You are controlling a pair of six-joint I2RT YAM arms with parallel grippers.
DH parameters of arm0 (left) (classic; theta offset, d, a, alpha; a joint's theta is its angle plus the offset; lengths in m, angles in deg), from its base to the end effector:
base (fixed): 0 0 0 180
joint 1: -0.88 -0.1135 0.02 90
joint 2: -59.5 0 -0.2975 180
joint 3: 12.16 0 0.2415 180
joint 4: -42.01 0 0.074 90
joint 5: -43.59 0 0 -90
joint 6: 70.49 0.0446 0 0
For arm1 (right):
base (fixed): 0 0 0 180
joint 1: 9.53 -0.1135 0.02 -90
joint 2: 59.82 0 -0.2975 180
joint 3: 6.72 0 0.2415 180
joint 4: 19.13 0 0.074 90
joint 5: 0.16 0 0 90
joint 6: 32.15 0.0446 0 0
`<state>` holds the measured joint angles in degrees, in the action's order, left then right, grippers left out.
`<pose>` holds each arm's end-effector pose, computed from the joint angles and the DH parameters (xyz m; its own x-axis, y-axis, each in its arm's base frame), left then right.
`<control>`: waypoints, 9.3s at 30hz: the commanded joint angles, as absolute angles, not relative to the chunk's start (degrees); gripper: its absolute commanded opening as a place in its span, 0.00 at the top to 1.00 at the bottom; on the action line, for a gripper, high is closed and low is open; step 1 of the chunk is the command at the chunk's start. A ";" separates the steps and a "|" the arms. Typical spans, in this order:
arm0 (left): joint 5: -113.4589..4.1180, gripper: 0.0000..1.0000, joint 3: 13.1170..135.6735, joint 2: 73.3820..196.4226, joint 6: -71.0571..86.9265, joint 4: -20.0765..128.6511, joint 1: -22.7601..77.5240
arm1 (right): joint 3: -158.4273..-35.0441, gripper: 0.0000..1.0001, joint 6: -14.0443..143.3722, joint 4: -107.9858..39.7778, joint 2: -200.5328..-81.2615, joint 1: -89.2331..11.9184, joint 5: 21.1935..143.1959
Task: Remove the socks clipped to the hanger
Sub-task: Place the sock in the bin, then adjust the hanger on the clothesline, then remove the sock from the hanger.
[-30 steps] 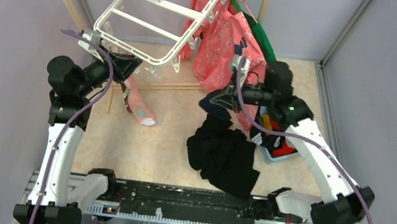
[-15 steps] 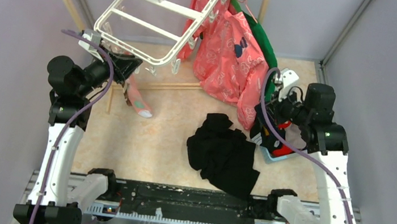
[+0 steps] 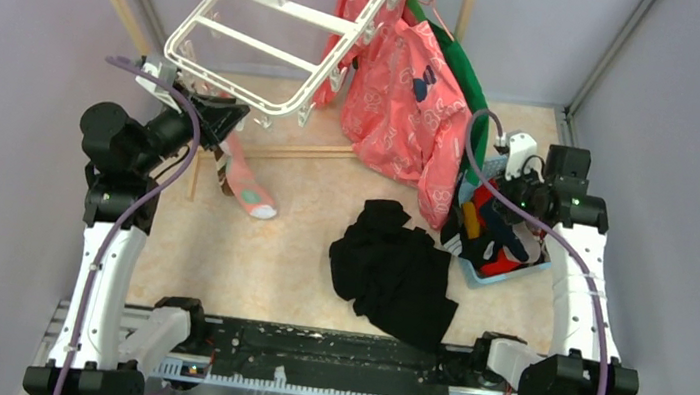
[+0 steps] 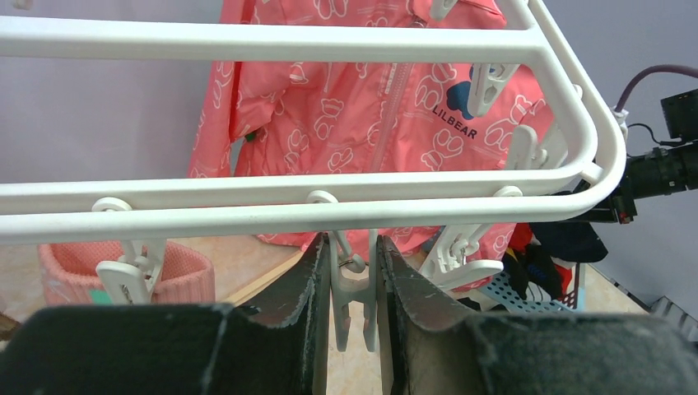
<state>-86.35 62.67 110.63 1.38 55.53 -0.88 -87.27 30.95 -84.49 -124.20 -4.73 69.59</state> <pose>0.1617 -0.0237 0.4613 -0.0213 -0.2394 -0.9707 0.6328 0.7484 -0.1984 0.1996 -0.0013 0.3613 -0.6062 -0.3751 -0.7014 -0.4722 0.8793 -0.0621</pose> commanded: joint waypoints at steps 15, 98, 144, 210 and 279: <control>-90.94 0.78 61.31 109.71 -0.49 54.98 -1.14 | -92.39 0.12 27.56 -83.12 -122.49 -4.39 63.12; -100.98 0.71 56.55 108.16 -5.76 47.65 -0.89 | -131.48 0.35 47.64 -56.97 -150.84 -49.41 45.66; -92.78 0.03 65.48 104.36 13.56 69.49 -1.75 | -124.79 1.00 55.29 -55.37 -145.39 -42.72 64.87; -87.62 0.07 42.11 111.62 26.06 42.18 -1.18 | -134.44 1.00 56.11 -60.03 -154.83 -37.54 60.14; -91.49 0.05 41.79 114.50 26.82 39.06 0.66 | -131.60 1.00 58.74 -58.29 -154.79 -37.57 58.54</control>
